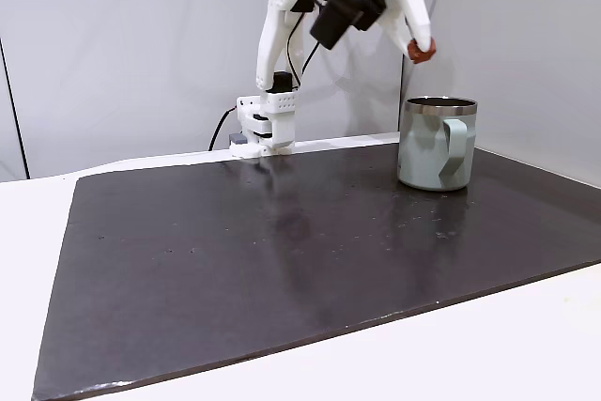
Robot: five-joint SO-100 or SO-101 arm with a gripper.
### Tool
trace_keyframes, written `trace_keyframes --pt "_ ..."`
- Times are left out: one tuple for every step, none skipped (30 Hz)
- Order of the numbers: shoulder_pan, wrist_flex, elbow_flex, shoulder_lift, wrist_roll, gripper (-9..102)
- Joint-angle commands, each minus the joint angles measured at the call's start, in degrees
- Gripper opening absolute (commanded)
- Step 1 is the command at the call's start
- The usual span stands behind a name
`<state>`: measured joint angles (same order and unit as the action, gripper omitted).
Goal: Grasp a cube and put it in the cup.
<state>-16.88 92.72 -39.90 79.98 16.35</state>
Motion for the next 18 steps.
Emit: trace_keyframes --pt "-4.7 -1.0 3.3 -1.1 -3.3 2" --pt "-5.9 -0.6 2.7 -1.6 -4.0 1" --pt "-7.0 -0.5 1.8 -1.8 -4.6 1" --pt "-8.0 -0.5 0.8 -1.8 -4.8 1" --pt "-8.8 -0.5 -0.2 -1.8 -5.0 1" --pt "-9.6 -0.5 -1.1 -1.8 -5.3 1" --pt "-10.4 -0.4 -1.9 -1.8 -5.7 1" --pt "-11.1 -0.2 -2.8 -1.7 -6.2 1" --pt "-12.0 0.3 -3.6 -1.7 -7.0 1" --pt "-13.0 1.2 -4.0 -2.0 -8.1 1" --pt "-14.0 2.1 -4.3 -2.4 -8.8 1" --pt "-14.8 2.7 -5.2 -2.4 -9.3 1" --pt "-15.3 2.9 -6.2 -2.0 -9.3 1" --pt "-15.6 2.8 -7.1 -1.4 -9.2 1" --pt "-15.8 2.7 -7.8 -0.9 -9.2 1" --pt "-15.9 2.6 -8.3 -0.5 -9.1 1" --pt "-15.9 2.5 -8.6 -0.4 -9.1 1" --pt "-16.0 2.5 -8.8 -0.3 -9.1 1"
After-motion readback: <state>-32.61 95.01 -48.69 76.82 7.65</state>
